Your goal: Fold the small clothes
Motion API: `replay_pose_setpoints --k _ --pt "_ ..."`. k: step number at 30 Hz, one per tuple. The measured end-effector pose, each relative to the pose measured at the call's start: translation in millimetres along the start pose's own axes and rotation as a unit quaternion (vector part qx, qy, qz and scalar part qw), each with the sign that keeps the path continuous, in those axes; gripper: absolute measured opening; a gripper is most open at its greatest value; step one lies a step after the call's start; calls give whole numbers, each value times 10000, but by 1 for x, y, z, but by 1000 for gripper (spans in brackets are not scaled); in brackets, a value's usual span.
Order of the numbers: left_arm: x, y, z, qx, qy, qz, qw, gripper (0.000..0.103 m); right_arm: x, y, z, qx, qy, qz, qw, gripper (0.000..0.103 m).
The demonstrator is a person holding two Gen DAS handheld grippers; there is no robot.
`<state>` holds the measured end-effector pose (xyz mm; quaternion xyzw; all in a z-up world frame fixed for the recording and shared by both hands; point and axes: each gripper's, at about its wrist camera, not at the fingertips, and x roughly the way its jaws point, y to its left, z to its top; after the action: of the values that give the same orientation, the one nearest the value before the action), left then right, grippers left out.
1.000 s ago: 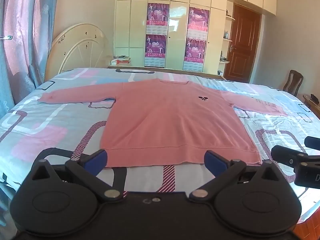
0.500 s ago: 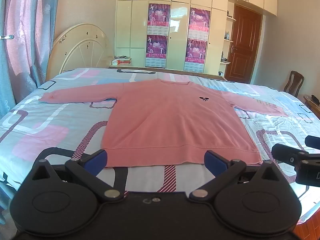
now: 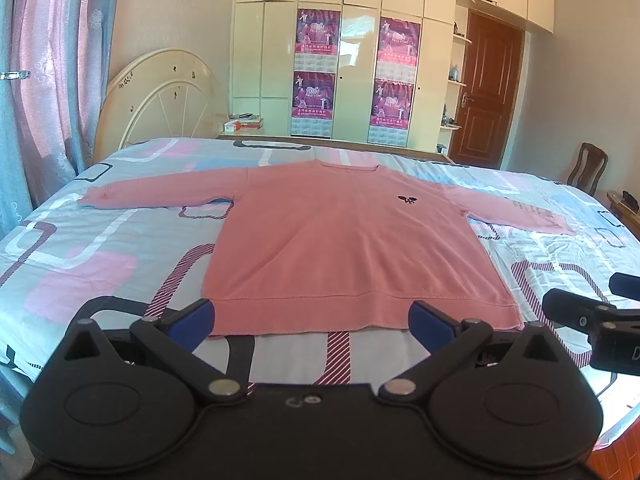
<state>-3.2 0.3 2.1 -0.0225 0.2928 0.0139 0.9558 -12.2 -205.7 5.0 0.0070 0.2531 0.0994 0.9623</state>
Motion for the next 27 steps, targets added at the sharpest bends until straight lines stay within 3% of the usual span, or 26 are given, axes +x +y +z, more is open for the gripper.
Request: replay_pose_setpoints --k 27 --pt "-3 0 2 -3 -34 7 10000 103 -4 -2 1 1 -40 43 10000 103"
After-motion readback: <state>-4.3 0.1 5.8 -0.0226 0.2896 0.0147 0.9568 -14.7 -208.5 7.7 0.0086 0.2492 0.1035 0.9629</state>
